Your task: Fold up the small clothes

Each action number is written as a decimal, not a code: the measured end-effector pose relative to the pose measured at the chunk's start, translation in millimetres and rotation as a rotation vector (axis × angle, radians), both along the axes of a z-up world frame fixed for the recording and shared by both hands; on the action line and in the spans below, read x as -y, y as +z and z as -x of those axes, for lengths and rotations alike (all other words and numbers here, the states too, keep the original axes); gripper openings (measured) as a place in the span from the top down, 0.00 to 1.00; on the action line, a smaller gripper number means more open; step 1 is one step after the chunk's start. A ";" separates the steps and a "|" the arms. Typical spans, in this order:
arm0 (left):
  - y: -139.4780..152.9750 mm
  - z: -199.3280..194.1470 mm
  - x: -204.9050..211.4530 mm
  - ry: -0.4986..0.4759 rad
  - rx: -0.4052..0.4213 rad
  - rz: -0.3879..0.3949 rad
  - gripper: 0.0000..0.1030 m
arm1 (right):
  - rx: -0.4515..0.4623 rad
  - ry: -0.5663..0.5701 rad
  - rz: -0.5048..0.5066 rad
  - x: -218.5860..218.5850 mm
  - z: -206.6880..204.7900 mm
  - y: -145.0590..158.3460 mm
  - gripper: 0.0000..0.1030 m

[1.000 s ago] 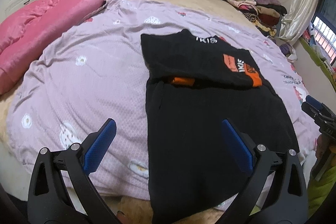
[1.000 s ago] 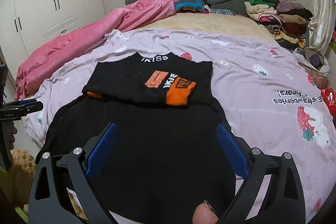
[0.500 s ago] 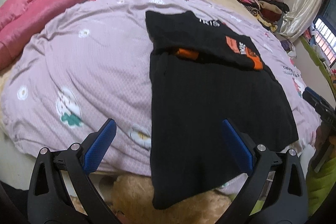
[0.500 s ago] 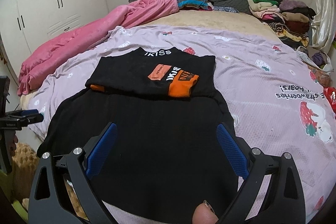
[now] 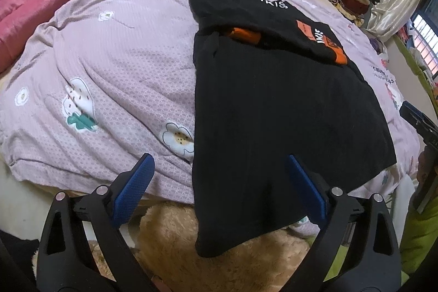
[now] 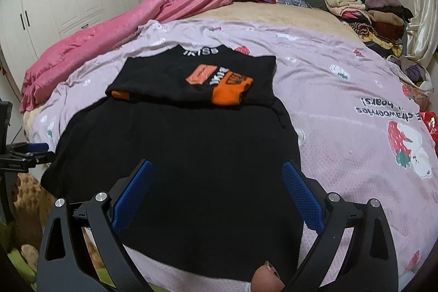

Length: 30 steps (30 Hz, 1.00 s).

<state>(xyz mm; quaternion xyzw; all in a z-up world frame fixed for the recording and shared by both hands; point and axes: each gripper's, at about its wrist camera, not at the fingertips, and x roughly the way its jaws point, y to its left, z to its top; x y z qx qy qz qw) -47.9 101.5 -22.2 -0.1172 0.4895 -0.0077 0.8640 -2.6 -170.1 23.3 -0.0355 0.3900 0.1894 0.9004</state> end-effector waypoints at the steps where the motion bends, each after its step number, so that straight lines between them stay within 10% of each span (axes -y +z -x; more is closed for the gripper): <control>1: -1.2 0.2 0.1 0.000 -0.004 0.001 0.13 | -0.007 -0.002 0.005 1.2 0.5 -2.4 0.08; 12: -16.5 1.7 1.4 -0.009 -0.043 0.042 0.20 | -0.070 -0.023 0.062 17.0 5.2 -27.0 0.08; 30: -30.7 15.2 10.6 -0.056 -0.080 0.136 0.74 | -0.131 -0.038 0.086 40.5 18.9 -41.9 0.08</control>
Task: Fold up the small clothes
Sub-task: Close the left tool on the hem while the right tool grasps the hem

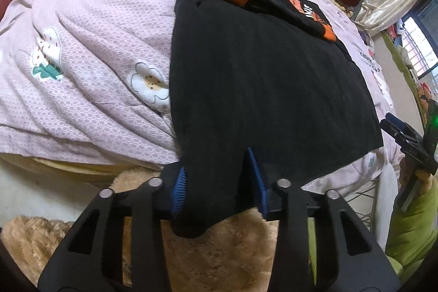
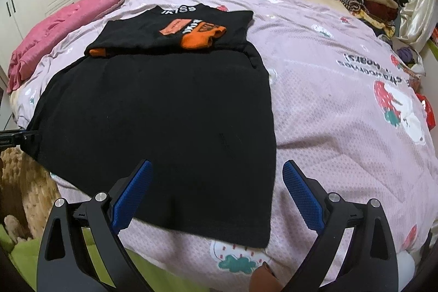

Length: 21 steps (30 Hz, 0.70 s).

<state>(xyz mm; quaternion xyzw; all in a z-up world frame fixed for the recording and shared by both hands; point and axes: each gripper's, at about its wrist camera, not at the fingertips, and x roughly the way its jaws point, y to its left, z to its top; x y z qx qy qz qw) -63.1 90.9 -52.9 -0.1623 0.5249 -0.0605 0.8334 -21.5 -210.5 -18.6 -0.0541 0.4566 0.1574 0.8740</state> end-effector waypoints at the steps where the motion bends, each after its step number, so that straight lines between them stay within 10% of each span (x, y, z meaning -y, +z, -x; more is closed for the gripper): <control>1: 0.6 0.2 2.0 -0.008 0.003 -0.006 0.76 | -0.008 -0.001 -0.004 1.8 0.9 -1.0 0.08; 12: -3.6 -2.3 0.3 -0.001 -0.006 0.008 0.77 | -0.131 0.006 -0.081 22.4 2.3 -26.9 0.11; 17: -6.5 -1.4 -4.7 0.007 -0.008 0.041 0.77 | -0.157 -0.012 -0.103 33.3 -0.1 -42.4 0.36; 19: -7.1 -1.1 -6.0 0.011 -0.009 0.048 0.77 | -0.149 0.005 -0.120 36.0 2.2 -37.9 0.74; 21: -5.1 -0.2 -5.2 0.009 -0.002 0.041 0.81 | -0.129 0.019 -0.123 37.1 5.5 -30.2 0.84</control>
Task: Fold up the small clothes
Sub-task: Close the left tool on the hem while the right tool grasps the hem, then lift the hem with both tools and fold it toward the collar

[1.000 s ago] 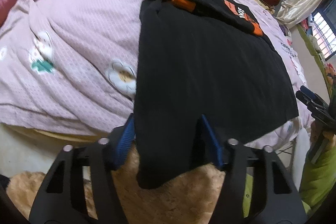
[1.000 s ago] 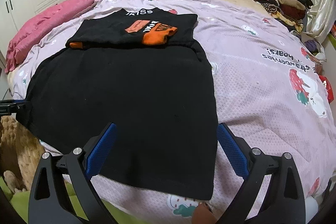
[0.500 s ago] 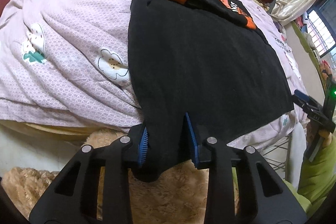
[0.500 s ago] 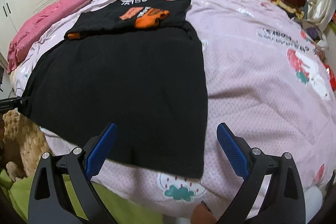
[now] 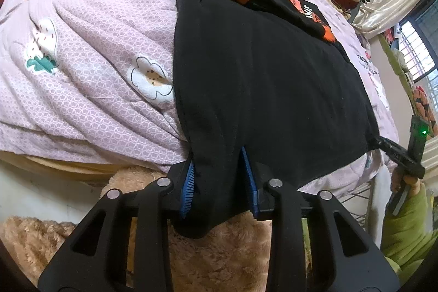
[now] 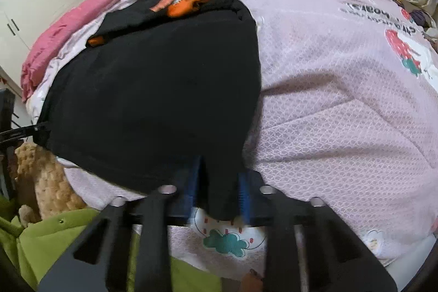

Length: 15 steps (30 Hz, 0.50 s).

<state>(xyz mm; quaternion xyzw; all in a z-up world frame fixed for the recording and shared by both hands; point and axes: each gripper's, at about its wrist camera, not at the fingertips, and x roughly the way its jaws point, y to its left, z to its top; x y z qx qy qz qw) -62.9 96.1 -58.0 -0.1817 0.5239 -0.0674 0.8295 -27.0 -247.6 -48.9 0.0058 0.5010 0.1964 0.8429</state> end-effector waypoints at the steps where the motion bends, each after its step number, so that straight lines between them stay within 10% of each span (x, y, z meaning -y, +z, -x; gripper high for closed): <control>1: 1.8 0.5 -0.5 0.002 0.005 0.003 0.85 | 0.006 0.002 0.005 0.5 0.8 1.8 0.87; 15: 36.8 9.6 -7.0 0.007 0.090 0.047 0.97 | 0.182 0.012 -0.188 4.0 4.0 66.2 0.92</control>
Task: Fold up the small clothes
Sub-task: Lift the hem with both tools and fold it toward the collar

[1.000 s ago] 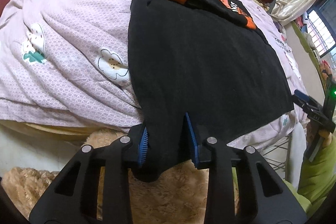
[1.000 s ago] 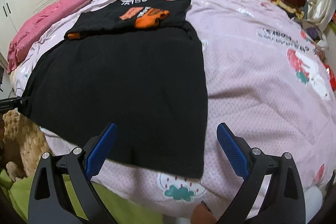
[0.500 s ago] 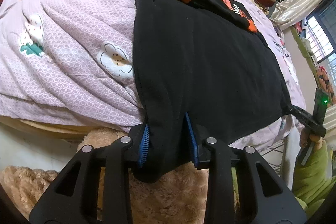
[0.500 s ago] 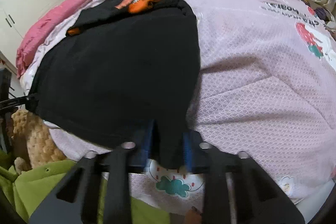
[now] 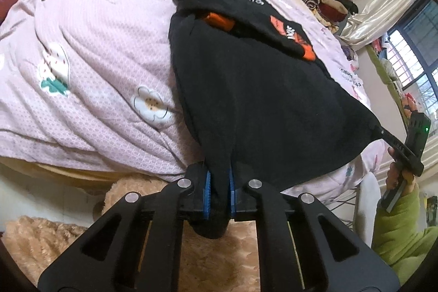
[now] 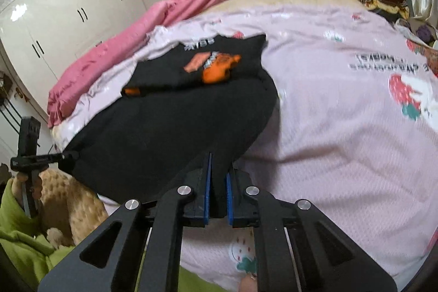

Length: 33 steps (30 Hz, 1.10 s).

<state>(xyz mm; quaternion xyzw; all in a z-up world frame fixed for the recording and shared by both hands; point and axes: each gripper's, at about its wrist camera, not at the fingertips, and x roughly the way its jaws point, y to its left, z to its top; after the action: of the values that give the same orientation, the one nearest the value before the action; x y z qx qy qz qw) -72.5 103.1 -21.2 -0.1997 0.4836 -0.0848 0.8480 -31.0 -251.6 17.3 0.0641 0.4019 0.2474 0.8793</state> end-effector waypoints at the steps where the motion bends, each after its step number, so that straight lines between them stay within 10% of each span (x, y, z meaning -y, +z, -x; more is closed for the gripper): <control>1: 2.8 0.0 -1.2 0.001 0.008 0.006 0.97 | 0.012 -0.003 -0.009 -0.2 -0.8 4.0 0.92; 33: 95.2 -60.6 -22.1 0.111 0.238 -0.033 0.97 | 0.217 -0.230 -0.137 9.1 -55.2 67.4 0.92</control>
<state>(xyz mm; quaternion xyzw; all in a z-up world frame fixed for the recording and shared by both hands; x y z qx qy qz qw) -11.9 125.2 74.0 -0.2006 0.3689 -0.0527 0.9060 24.2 -260.7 84.8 0.1422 0.2769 0.1774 0.9336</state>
